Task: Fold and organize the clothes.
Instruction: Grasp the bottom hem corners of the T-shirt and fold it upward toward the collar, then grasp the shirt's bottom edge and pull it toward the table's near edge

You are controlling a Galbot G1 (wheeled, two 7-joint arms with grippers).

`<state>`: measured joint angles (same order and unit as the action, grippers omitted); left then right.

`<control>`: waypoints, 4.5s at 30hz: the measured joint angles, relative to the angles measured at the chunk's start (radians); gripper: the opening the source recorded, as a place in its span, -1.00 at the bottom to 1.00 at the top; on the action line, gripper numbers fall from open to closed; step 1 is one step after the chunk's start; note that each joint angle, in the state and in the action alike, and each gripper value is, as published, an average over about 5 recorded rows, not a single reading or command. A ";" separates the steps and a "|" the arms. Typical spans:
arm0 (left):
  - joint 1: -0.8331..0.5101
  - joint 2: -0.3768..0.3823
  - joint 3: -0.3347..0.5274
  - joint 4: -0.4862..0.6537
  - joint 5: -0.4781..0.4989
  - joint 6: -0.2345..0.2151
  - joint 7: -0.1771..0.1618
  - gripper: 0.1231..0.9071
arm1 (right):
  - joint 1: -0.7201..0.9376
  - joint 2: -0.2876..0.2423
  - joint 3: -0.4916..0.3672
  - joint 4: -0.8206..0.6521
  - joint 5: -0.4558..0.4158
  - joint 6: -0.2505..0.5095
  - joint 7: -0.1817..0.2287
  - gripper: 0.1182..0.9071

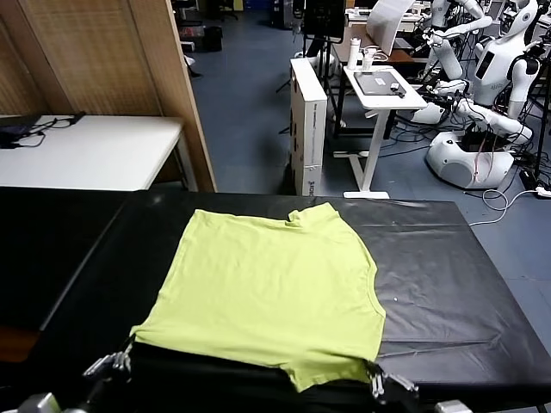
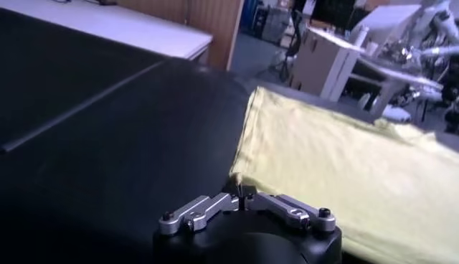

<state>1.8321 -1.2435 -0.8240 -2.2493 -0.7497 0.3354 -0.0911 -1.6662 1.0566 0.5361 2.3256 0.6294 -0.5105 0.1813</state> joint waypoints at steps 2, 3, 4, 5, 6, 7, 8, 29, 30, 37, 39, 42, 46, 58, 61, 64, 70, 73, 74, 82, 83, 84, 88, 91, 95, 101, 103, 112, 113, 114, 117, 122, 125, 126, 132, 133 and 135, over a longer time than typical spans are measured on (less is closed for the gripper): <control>-0.040 0.006 0.008 0.012 0.002 0.003 -0.004 -0.94 | 0.050 -0.011 -0.017 -0.045 0.001 -0.002 0.005 -0.95; -0.061 0.009 0.013 0.018 0.004 0.003 -0.005 -0.94 | 0.072 -0.014 -0.026 -0.066 0.000 -0.002 0.006 -0.95; -0.081 0.013 0.018 0.025 0.006 0.002 -0.006 -0.94 | 0.094 -0.017 -0.034 -0.086 0.000 -0.003 0.007 -0.95; -0.100 0.017 0.024 0.032 0.010 0.001 -0.006 -0.94 | 0.115 -0.019 -0.043 -0.106 -0.001 -0.003 0.007 -0.95; -0.120 0.021 0.031 0.040 0.013 -0.001 -0.006 -0.94 | 0.134 -0.020 -0.050 -0.124 -0.002 -0.002 0.007 -0.95; -0.138 0.025 0.038 0.049 0.015 -0.002 -0.006 -0.94 | 0.152 -0.021 -0.058 -0.141 -0.002 -0.001 0.007 -0.95; -0.157 0.031 0.046 0.059 0.017 -0.004 -0.006 -0.94 | 0.170 -0.021 -0.066 -0.157 -0.003 0.000 0.007 -0.95; -0.454 0.142 0.233 0.340 0.071 -0.013 -0.001 -0.94 | 0.392 -0.022 -0.190 -0.347 -0.021 0.013 -0.001 -0.95; -0.461 0.144 0.239 0.350 0.071 -0.013 -0.001 -0.94 | 0.396 -0.022 -0.193 -0.351 -0.020 0.014 -0.001 -0.95; -0.508 0.155 0.266 0.404 0.071 -0.014 -0.001 -0.94 | 0.410 -0.035 -0.198 -0.357 -0.006 0.012 -0.003 -0.94; -0.521 0.156 0.273 0.415 0.071 -0.014 -0.001 -0.94 | 0.407 -0.042 -0.191 -0.353 0.001 0.004 -0.008 -0.88; -0.538 0.159 0.283 0.426 0.072 -0.010 -0.002 -0.94 | 0.401 -0.056 -0.180 -0.341 0.018 -0.008 -0.018 -0.55; -0.549 0.169 0.288 0.434 0.077 -0.003 -0.002 -0.82 | 0.391 -0.085 -0.171 -0.319 0.042 -0.019 -0.024 0.11; -0.482 0.177 0.245 0.381 0.097 0.027 -0.001 0.87 | 0.197 -0.149 -0.081 -0.172 -0.001 -0.022 -0.028 1.00; -0.432 0.164 0.221 0.332 0.097 0.031 -0.002 0.98 | 0.129 -0.148 -0.063 -0.128 -0.016 -0.021 -0.030 1.00; -0.375 0.152 0.200 0.277 0.100 0.031 -0.003 1.00 | 0.084 -0.142 -0.058 -0.109 -0.032 -0.019 -0.036 1.00; -0.300 0.135 0.184 0.229 0.128 0.023 0.002 1.00 | 0.049 -0.135 -0.058 -0.101 -0.047 -0.013 -0.046 1.00; -0.291 0.130 0.183 0.231 0.137 0.017 0.006 1.00 | 0.045 -0.134 -0.059 -0.105 -0.048 -0.012 -0.049 1.00; -0.290 0.129 0.184 0.233 0.139 0.016 0.007 1.00 | 0.045 -0.134 -0.060 -0.107 -0.048 -0.011 -0.049 1.00; -0.303 0.122 0.188 0.266 0.139 0.010 0.008 1.00 | 0.041 -0.136 -0.061 -0.121 -0.050 -0.009 -0.051 1.00; -0.303 0.122 0.189 0.269 0.139 0.009 0.009 1.00 | 0.041 -0.137 -0.059 -0.123 -0.050 -0.009 -0.051 1.00; -0.304 0.122 0.189 0.273 0.139 0.008 0.010 1.00 | 0.040 -0.139 -0.058 -0.124 -0.049 -0.008 -0.051 1.00; -0.312 0.122 0.190 0.290 0.142 0.001 0.016 1.00 | 0.041 -0.142 -0.056 -0.128 -0.049 -0.008 -0.054 0.86; -0.316 0.122 0.194 0.298 0.143 -0.002 0.018 0.96 | 0.041 -0.143 -0.056 -0.134 -0.048 -0.008 -0.055 0.52; -0.316 0.123 0.199 0.303 0.144 -0.004 0.024 0.77 | 0.040 -0.143 -0.056 -0.144 -0.048 -0.008 -0.056 -0.08; -0.315 0.119 0.203 0.316 0.149 -0.010 0.038 0.06 | 0.037 -0.146 -0.054 -0.143 -0.044 -0.013 -0.046 -0.84; -0.313 0.119 0.204 0.316 0.152 -0.012 0.038 -0.23 | 0.033 -0.151 -0.049 -0.135 -0.036 -0.024 -0.034 -0.93; -0.258 0.134 0.164 0.268 0.156 -0.020 0.033 -0.91 | -0.036 -0.197 0.006 -0.041 0.010 -0.091 -0.009 -0.94; -0.244 0.137 0.156 0.257 0.157 -0.021 0.032 -0.92 | -0.046 -0.202 0.012 -0.030 0.007 -0.097 -0.007 -0.94; -0.229 0.139 0.148 0.244 0.158 -0.023 0.032 -0.92 | -0.057 -0.205 0.017 -0.021 0.005 -0.103 -0.005 -0.94; -0.176 0.140 0.125 0.206 0.166 -0.024 0.033 -0.92 | -0.083 -0.210 0.027 -0.002 -0.004 -0.111 -0.005 -0.94; -0.090 0.133 0.092 0.156 0.176 -0.021 0.035 -0.92 | -0.104 -0.208 0.027 0.006 -0.013 -0.110 -0.001 -0.94; -0.055 0.132 0.077 0.136 0.174 -0.014 0.028 -0.92 | -0.117 -0.211 0.029 0.018 -0.021 -0.119 -0.002 -0.73; -0.045 0.132 0.072 0.130 0.171 -0.007 0.023 -0.92 | -0.121 -0.212 0.030 0.023 -0.026 -0.126 -0.002 -0.60; -0.003 0.129 0.046 0.089 0.157 0.047 -0.007 -0.65 | -0.154 -0.206 0.047 0.064 -0.037 -0.167 -0.002 0.30; 0.002 0.128 0.042 0.082 0.156 0.053 -0.013 -0.53 | -0.160 -0.205 0.051 0.070 -0.035 -0.168 -0.002 0.44; 0.012 0.127 0.034 0.069 0.156 0.063 -0.024 -0.19 | -0.170 -0.204 0.063 0.083 -0.024 -0.169 -0.003 0.73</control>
<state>1.8445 -1.1170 -0.7901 -2.1801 -0.5939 0.3987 -0.1151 -1.8362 0.8523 0.5990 2.4088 0.6051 -0.6791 0.1787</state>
